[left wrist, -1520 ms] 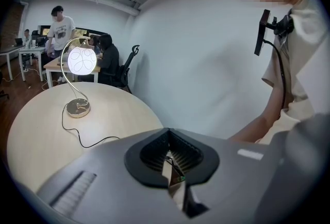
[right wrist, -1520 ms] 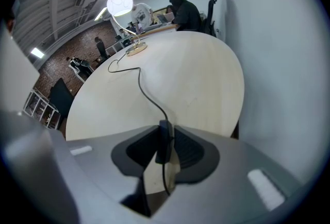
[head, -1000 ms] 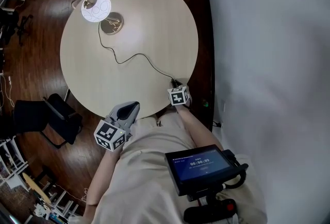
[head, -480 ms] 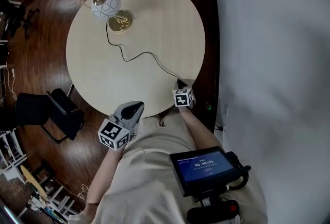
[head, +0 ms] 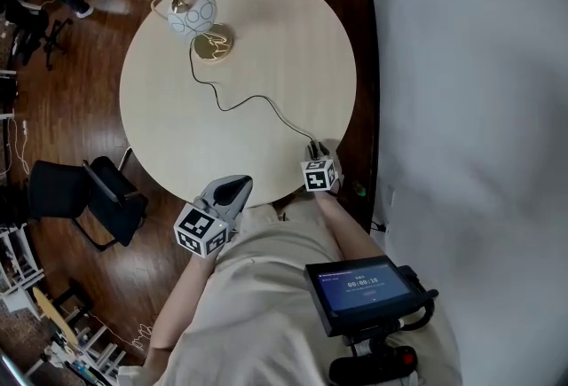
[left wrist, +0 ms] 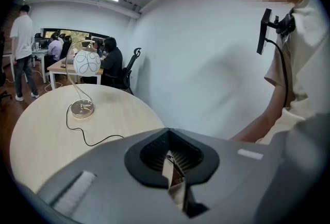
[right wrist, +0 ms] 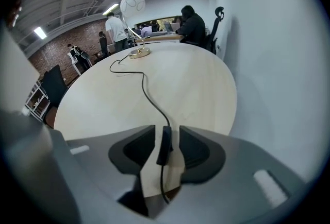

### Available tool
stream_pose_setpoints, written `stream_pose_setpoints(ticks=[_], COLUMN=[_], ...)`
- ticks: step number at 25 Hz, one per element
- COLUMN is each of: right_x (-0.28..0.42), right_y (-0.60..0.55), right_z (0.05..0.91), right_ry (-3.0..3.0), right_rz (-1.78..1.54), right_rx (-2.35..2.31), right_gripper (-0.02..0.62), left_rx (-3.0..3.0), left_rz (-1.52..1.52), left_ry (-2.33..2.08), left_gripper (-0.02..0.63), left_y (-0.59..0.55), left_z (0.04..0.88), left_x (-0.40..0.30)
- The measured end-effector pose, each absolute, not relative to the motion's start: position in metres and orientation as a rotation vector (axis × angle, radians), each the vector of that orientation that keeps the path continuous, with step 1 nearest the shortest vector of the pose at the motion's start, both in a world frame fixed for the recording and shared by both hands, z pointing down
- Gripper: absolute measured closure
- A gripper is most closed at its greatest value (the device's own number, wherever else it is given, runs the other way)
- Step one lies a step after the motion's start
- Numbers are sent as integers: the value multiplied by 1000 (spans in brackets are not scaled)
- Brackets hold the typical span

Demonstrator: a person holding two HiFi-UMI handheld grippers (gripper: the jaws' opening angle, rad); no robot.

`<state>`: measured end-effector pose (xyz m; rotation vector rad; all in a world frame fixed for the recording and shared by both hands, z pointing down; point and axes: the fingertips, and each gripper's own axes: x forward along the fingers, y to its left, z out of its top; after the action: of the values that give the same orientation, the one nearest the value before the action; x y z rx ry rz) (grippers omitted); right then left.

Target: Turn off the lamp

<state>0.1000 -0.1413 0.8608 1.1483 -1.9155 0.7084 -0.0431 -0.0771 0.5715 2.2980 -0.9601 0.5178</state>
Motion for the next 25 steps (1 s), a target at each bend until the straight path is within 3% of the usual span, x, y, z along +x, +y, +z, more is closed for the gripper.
stream_pose_setpoints(ticks=[7, 13, 25], right_x=[103, 84, -19], right_y=[-136, -142, -115], right_z=[829, 790, 676], right_ry=[-1995, -2033, -2136], right_rz=[672, 632, 466], right_rx=[1198, 1315, 1413], right_gripper=[448, 448, 466], left_rx=[2343, 2334, 2266], left_rz=[456, 387, 219], left_ry=[-950, -998, -1006], left_gripper=[606, 606, 606], left_y=[-71, -52, 13], left_z=[566, 561, 572], left_x=[-53, -114, -226])
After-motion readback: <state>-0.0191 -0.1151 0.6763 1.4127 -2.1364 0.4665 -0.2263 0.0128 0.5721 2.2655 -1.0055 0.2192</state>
